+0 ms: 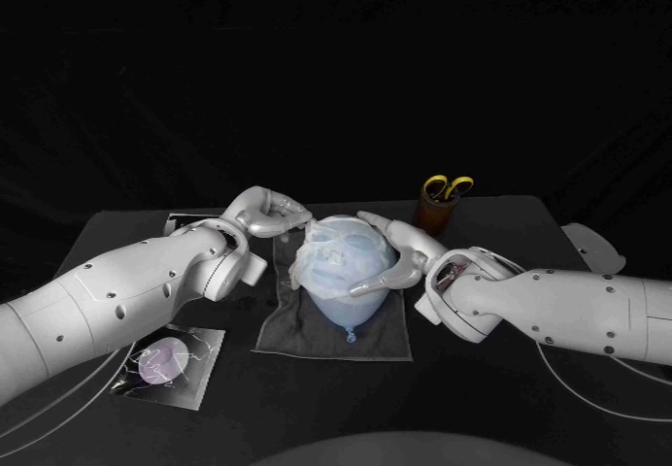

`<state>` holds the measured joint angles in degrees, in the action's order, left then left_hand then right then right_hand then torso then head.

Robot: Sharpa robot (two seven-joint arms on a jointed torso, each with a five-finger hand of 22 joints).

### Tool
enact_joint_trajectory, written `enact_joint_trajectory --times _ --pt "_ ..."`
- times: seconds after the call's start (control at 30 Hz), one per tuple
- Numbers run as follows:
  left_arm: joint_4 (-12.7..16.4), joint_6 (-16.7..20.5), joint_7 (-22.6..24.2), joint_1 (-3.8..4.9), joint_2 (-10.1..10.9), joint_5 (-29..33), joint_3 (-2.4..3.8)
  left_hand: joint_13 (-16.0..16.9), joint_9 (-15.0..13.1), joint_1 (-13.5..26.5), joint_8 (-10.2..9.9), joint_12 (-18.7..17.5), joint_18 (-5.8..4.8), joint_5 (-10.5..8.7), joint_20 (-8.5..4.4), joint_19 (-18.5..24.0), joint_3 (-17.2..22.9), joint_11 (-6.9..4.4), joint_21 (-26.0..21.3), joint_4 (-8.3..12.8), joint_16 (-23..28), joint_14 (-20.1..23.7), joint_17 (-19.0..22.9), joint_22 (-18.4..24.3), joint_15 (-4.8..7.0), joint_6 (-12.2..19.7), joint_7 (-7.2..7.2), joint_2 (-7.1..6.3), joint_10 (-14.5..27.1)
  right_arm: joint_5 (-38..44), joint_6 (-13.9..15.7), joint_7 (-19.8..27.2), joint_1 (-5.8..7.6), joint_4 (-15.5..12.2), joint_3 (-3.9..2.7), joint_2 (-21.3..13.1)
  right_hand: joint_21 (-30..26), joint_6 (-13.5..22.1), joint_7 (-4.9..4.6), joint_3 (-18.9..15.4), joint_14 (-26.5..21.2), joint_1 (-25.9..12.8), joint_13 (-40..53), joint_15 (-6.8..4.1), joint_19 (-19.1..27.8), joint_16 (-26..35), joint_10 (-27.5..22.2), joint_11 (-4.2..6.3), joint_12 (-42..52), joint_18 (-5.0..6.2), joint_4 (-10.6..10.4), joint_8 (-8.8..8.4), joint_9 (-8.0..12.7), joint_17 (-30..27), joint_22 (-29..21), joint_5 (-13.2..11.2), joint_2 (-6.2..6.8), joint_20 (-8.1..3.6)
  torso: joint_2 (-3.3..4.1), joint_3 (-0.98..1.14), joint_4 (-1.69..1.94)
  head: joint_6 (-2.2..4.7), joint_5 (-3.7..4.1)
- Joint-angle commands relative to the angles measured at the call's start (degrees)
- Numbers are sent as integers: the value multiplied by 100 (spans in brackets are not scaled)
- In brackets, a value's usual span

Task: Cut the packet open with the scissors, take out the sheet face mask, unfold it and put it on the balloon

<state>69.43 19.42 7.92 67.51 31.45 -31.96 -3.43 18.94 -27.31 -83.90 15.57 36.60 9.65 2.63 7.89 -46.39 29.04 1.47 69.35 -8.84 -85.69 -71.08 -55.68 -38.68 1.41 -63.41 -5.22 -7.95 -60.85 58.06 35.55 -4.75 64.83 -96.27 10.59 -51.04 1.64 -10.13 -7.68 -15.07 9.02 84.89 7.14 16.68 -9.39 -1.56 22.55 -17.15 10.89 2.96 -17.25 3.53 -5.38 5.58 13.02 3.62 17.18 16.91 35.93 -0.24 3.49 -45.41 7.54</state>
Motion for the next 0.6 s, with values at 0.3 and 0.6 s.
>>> enact_joint_trajectory --times 0.3,0.6 --pt "-131 22 112 6 -113 -897 9 23 -662 4 77 44 42 18 -32 -115 189 1 109 114 -50 -86 -59 -132 -10 101 -15 -88 53 9 -263 -154 -58 -25 47 2 22 -9 -706 35 39 37 4 -9 -39 -1 18 -1 30 89 -10 33 -3 -7 -5 35 18 -5 -5 3 -2 -7 3" --pt "-165 68 96 8 -74 -742 10 27 -758 54 82 32 46 20 -46 -98 314 61 136 123 -44 -66 0 -134 -53 234 -55 -53 160 9 -260 -158 -58 -32 47 -18 22 -9 -707 33 37 38 3 -9 -40 -1 17 -2 34 89 -10 34 -4 -9 -5 36 19 -5 -11 3 4 0 20"
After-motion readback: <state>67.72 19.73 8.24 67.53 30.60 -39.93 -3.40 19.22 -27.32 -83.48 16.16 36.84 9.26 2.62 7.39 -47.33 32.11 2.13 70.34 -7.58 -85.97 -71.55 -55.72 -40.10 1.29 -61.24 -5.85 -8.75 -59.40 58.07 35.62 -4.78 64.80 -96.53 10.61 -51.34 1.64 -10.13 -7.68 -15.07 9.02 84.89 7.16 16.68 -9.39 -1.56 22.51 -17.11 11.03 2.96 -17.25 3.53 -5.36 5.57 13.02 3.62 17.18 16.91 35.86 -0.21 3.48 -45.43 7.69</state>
